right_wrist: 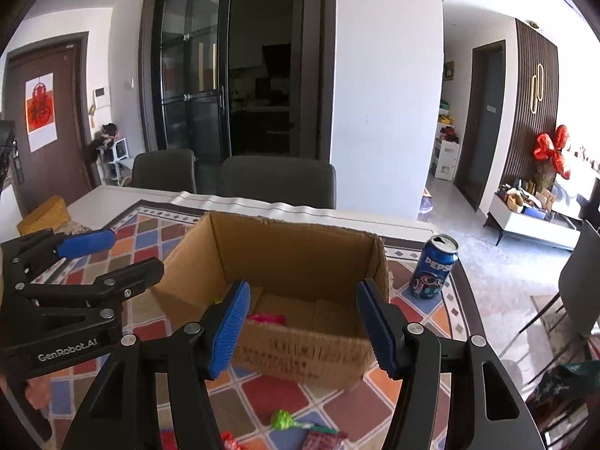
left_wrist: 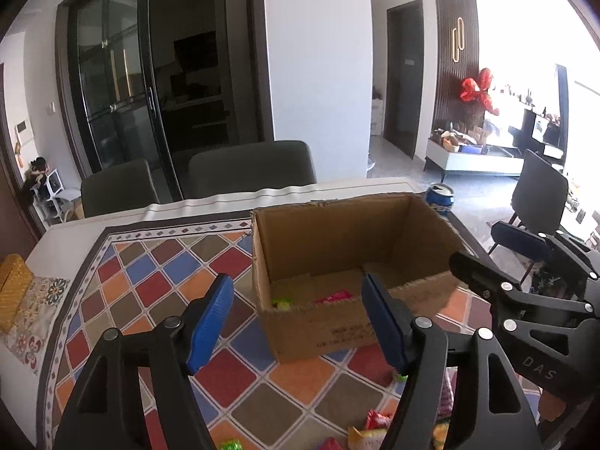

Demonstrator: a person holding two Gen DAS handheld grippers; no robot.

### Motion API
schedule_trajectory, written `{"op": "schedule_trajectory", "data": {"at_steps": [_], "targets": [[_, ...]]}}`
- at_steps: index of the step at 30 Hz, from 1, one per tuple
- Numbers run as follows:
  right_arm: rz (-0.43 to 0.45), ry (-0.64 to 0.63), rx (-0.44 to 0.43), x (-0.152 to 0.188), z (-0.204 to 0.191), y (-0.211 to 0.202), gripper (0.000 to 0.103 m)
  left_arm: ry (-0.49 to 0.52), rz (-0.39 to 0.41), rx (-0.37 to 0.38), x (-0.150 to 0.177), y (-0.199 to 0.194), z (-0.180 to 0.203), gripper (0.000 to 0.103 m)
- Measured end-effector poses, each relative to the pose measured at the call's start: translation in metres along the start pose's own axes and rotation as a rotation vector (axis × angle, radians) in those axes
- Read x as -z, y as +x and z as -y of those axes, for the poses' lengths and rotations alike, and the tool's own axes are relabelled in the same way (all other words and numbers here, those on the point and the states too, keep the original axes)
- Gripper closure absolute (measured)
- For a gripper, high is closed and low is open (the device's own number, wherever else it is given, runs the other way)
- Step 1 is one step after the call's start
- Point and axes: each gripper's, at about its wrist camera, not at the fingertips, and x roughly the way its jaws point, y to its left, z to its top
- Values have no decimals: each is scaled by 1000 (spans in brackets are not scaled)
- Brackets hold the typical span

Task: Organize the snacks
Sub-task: 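Move both open tools back toward the remaining snacks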

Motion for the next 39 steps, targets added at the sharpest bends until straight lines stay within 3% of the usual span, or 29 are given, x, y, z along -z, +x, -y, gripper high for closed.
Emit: {"op": "schedule_trajectory", "data": {"at_steps": [8, 11, 22, 39], "targets": [[24, 41, -16, 16, 1, -45, 42, 13, 30, 30, 16, -45, 10, 27], [19, 47, -8, 25, 1, -57, 37, 15, 34, 34, 24, -60, 13, 26], [-35, 42, -24, 65, -10, -88, 37, 15, -6, 55, 68, -91, 21, 25], [-270, 72, -75, 146, -28, -86, 37, -31, -198, 95, 141, -83, 27, 25]]}}
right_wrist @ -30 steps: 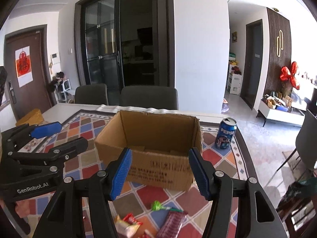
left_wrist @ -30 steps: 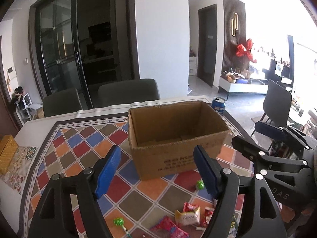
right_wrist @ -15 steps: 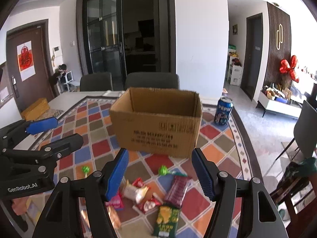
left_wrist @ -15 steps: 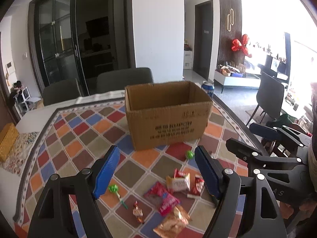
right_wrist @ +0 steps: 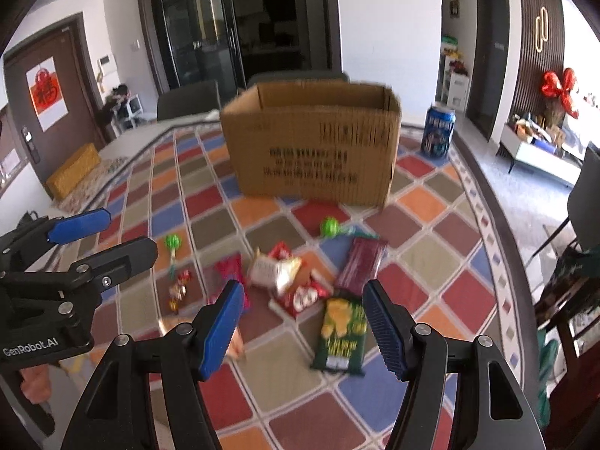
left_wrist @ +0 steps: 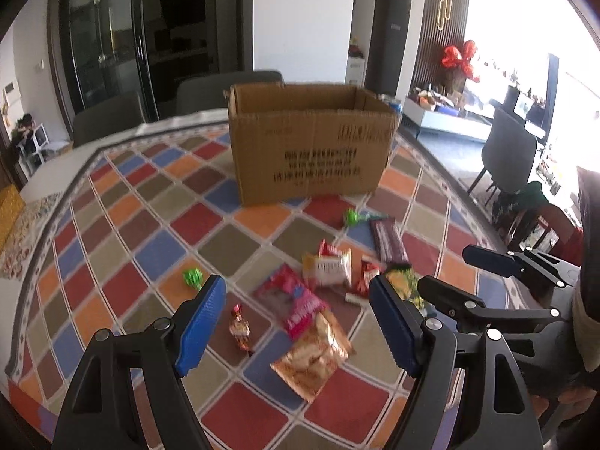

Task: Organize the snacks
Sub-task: 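Move both open tools back toward the remaining snacks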

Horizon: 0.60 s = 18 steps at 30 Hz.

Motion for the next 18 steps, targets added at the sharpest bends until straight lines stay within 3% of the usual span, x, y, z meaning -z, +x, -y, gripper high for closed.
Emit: {"op": "schedule_trajectory", "data": {"at_steps": [18], "targets": [[-195, 45, 32, 42, 7, 46, 37, -24, -203, 28, 41, 56, -9, 25]]}}
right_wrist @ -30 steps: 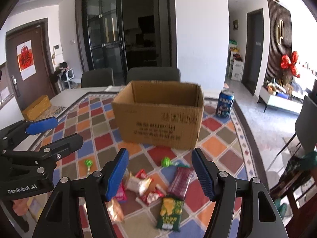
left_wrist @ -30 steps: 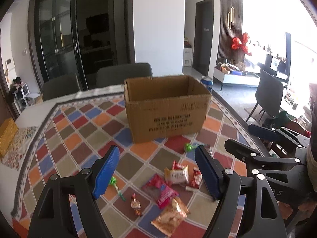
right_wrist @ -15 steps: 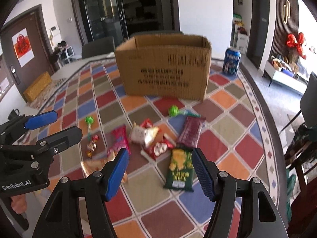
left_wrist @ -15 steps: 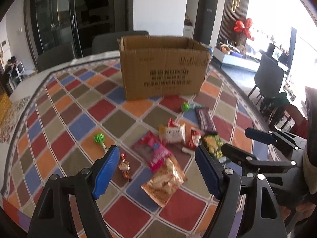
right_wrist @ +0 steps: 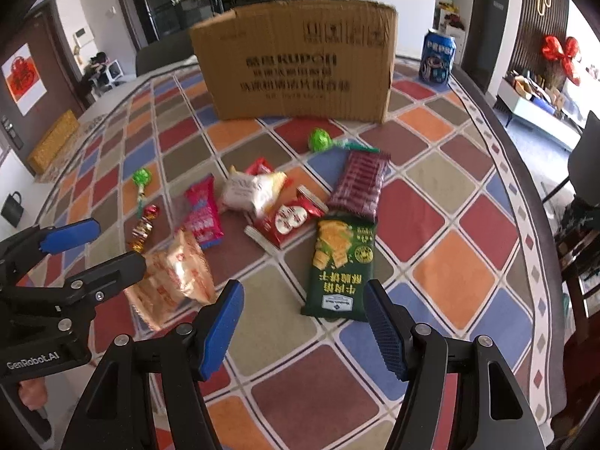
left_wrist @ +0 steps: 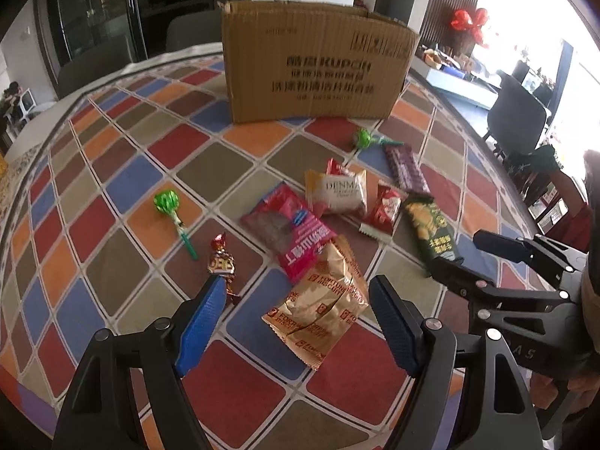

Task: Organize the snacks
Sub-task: 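Move both open tools back toward the remaining snacks, then grasp the cream snack bag with the left tool while the right tool grasps the green cracker bag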

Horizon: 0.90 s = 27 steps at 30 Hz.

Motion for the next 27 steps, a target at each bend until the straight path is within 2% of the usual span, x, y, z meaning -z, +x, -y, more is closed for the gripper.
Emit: {"op": "schedule_trajectory", "data": {"at_steps": [10, 16, 19, 24, 26, 27], "targets": [[-29, 24, 28, -3, 9, 18, 37, -5, -65, 42, 3, 24, 0, 29], [-38, 39, 37, -5, 15, 26, 37, -29, -93, 87, 4, 30, 1, 40], [-42, 44, 40, -6, 17, 29, 37, -27, -91, 85, 4, 29, 3, 42], [-47, 52, 47, -9, 20, 36, 37, -43, -79, 104, 5, 24, 4, 51], [-48, 53, 45, -10, 20, 39, 37, -49, -69, 112, 5, 22, 4, 68], [-50, 50, 49, -10, 20, 40, 37, -56, -67, 122, 4, 21, 4, 69]]}}
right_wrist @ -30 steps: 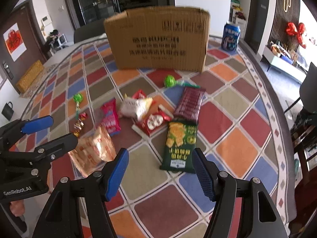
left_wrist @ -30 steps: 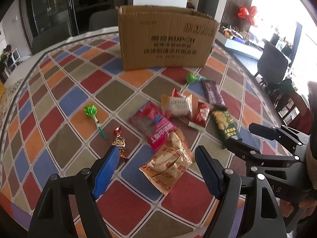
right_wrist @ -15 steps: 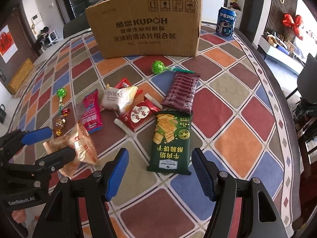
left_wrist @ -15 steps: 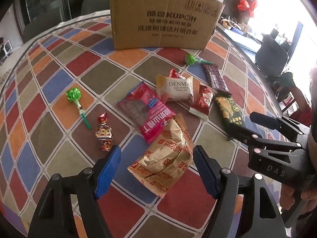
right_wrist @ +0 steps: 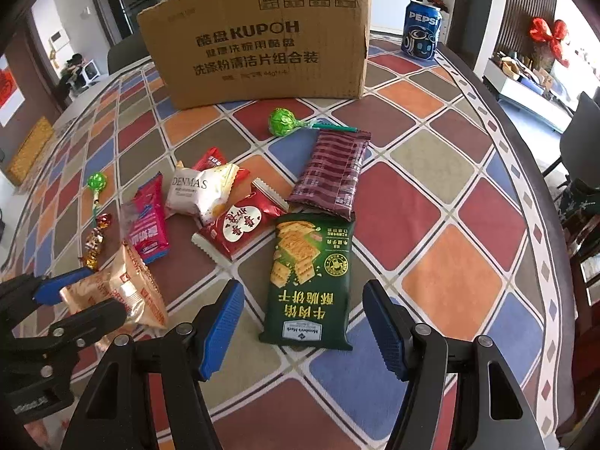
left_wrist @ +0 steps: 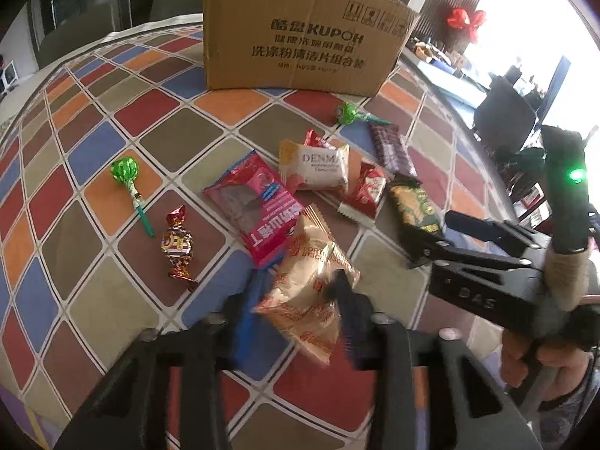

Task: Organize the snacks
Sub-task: 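Grasp the cream snack bag with the left tool while the right tool grasps the green cracker bag, then carry both bags over the box and open both tools to drop them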

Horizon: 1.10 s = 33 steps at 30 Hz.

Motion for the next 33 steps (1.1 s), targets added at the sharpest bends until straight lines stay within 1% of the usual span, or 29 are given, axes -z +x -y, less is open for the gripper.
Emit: {"op": "schedule_trajectory", "data": {"at_steps": [3, 4, 8, 9, 11, 13, 21, 25, 33], "targets": [[0, -5, 14, -1, 0, 3, 37, 10, 17, 0, -2, -2, 3, 73], [-2, -4, 16, -2, 0, 5, 37, 10, 23, -1, -2, -3, 4, 76], [-13, 2, 16, -4, 1, 10, 37, 10, 48, 27, -4, -9, 10, 85], [-14, 1, 18, -3, 1, 12, 39, 13, 52, 29, -4, -10, 11, 85], [-12, -3, 25, -3, 0, 13, 46, 15, 59, 34, -4, -12, 13, 86], [-3, -12, 36, -2, 0, 11, 57, 15, 64, 36, -4, -13, 16, 87], [13, 13, 6, 2, 5, 4, 58, 25, 89, 44, -6, -21, 22, 89], [39, 20, -4, 4, 7, -11, 58, 23, 113, 47, -7, -28, 22, 89], [111, 19, -52, 2, 3, -47, 58, 29, 173, 47, -11, -48, 27, 89]]}}
